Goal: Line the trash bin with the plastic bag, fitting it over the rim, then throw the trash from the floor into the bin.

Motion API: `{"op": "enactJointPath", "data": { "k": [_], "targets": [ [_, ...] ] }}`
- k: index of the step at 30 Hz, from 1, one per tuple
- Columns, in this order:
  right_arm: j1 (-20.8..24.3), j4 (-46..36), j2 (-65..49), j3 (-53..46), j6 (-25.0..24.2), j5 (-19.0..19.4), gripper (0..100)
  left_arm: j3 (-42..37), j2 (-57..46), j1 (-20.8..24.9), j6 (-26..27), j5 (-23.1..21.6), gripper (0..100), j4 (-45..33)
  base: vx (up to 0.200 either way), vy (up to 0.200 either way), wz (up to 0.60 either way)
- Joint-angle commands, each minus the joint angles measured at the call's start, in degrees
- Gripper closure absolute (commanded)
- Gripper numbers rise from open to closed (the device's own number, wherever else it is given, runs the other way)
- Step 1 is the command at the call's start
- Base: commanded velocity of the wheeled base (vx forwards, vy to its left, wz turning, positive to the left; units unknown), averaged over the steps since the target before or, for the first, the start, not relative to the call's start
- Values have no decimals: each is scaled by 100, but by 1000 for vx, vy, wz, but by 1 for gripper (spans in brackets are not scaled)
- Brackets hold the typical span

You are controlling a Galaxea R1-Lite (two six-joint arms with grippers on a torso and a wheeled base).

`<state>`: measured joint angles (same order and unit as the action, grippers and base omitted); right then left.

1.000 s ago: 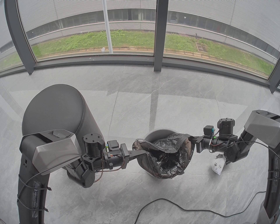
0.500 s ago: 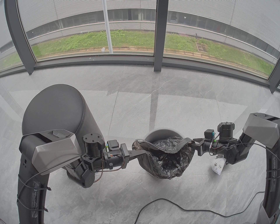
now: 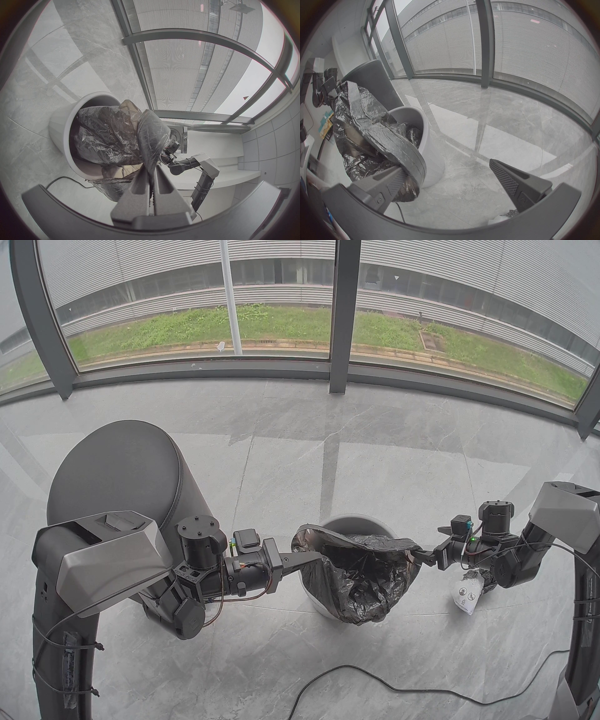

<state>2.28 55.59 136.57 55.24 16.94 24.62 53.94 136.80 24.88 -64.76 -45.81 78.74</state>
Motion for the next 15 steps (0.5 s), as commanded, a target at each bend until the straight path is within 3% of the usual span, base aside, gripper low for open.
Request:
{"op": "enactJointPath", "data": {
  "k": [1, 10, 15],
  "targets": [
    [159, 5, -271, -101, 186, 16, 0, 81, 39, 17, -2, 11, 100, 1, 0, 0, 0],
    [721, 5, -588, -505, 802, 25, 0, 442, 66, 17, -2, 2, 100, -8, 0, 0, 0],
    [1038, 5, -553, -373, 846, 16, 0, 371, 66, 34, -2, 2, 100, 10, 0, 0, 0]
  ]
}}
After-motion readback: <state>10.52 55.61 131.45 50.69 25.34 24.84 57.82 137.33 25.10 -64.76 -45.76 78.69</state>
